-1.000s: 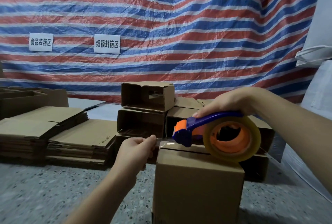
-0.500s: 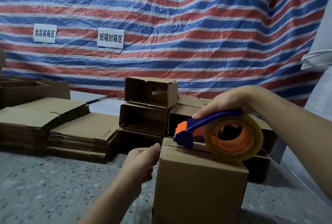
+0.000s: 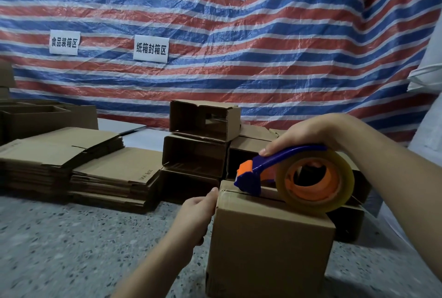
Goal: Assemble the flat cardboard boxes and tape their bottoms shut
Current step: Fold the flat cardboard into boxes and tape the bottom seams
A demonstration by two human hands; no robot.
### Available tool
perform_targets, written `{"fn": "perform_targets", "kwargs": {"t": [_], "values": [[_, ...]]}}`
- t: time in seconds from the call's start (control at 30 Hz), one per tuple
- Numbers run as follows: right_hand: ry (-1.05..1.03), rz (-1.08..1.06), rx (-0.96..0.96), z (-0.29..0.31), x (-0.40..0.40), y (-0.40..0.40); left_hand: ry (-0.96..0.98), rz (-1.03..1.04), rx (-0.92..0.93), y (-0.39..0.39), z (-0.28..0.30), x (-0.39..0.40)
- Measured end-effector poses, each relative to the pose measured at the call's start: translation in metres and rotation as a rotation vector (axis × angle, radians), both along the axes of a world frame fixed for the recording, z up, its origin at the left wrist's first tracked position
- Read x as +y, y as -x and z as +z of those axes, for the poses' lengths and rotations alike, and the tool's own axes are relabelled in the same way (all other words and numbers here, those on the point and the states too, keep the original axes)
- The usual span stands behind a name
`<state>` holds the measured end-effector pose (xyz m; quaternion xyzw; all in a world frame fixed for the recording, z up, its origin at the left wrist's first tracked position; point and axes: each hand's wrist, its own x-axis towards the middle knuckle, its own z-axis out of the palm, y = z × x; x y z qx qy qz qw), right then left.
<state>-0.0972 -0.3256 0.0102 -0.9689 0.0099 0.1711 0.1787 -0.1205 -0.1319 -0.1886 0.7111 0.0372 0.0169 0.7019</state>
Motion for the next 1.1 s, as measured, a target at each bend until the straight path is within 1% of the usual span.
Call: {"fn": "perform_targets", "kwargs": {"t": [0.1,0.17,0.2,0.27,0.3,0.33,0.4,0.47,0.57,0.7,0.8,0.87,0.97,1.03,1.1], "values": [[0.011,0.011,0.008,0.0,0.0,0.0,-0.043,0.033,-0.014,0.002,-0.001,0.0],[0.003,0.003,0.011,0.0,0.0,-0.001,-0.107,0.117,-0.082,0.004,-0.002,0.002],[0.0,-0.002,0.013,0.0,0.0,-0.001,-0.134,0.191,-0.144,0.006,-0.004,0.004],[-0.001,0.003,0.021,0.0,0.0,-0.001,-0.16,0.304,-0.361,0.017,-0.004,0.006],[-0.004,0.009,0.022,-0.001,-0.001,-0.002,-0.19,0.283,-0.451,0.025,-0.003,0.004],[-0.007,0.012,0.017,-0.001,-0.001,-0.002,-0.214,0.223,-0.495,0.032,-0.003,0.0],[-0.005,0.009,0.0,-0.001,-0.002,-0.003,-0.235,0.086,-0.461,0.04,-0.006,-0.011],[0.001,0.008,0.0,-0.001,-0.002,-0.003,-0.219,0.025,-0.402,0.045,-0.01,-0.021],[-0.012,0.006,0.014,-0.001,-0.001,-0.002,-0.181,0.039,-0.401,0.048,-0.013,-0.025],[-0.015,0.006,0.008,-0.001,0.0,0.0,-0.176,0.025,-0.385,0.049,-0.015,-0.021],[-0.013,0.001,0.004,0.0,0.001,0.002,-0.217,0.018,-0.314,0.049,-0.011,-0.015],[-0.012,0.003,0.003,0.0,0.0,0.003,-0.318,0.019,-0.343,0.047,-0.006,-0.013],[-0.019,0.014,0.008,0.001,0.001,0.003,-0.58,-0.015,-0.547,0.041,0.007,-0.009],[-0.013,0.026,0.007,0.0,0.002,0.003,-0.726,-0.064,-0.572,0.035,0.013,-0.005],[0.004,0.028,0.003,0.0,0.001,0.002,-0.908,-0.063,-0.581,0.031,0.017,-0.001]]}}
